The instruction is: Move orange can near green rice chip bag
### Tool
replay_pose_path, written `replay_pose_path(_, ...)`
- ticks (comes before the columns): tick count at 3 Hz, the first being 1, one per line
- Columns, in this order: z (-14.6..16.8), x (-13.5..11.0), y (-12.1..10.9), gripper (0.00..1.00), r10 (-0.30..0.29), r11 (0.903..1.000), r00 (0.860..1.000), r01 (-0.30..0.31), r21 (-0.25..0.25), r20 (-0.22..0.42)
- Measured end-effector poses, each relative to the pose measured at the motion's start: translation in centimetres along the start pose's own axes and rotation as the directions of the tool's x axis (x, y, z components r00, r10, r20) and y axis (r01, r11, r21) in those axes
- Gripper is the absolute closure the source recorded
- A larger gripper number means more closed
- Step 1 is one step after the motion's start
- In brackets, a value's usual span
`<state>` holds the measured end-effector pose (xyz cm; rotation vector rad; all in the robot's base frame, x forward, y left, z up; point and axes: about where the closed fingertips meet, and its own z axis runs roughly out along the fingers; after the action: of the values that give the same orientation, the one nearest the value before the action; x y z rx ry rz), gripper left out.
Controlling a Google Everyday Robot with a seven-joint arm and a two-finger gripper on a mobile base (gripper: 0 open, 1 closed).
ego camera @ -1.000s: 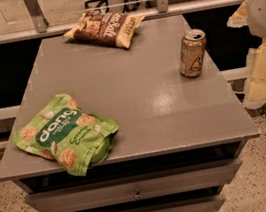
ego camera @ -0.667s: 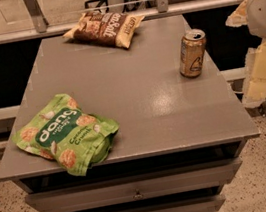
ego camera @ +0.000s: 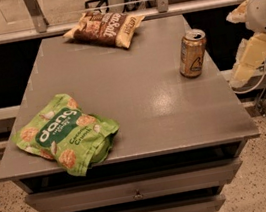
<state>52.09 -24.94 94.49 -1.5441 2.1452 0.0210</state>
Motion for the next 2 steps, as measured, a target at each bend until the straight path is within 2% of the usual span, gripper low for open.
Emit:
replay_pose_path(1,2.9,0.6,-3.9,0.0,0.074,0.9968,0.992,-0.076,0.023,0.099)
replay_pose_path(2,5.2,0.4,-6.0,0.0,0.13,0.9908,0.971,-0.135,0.01,0.202)
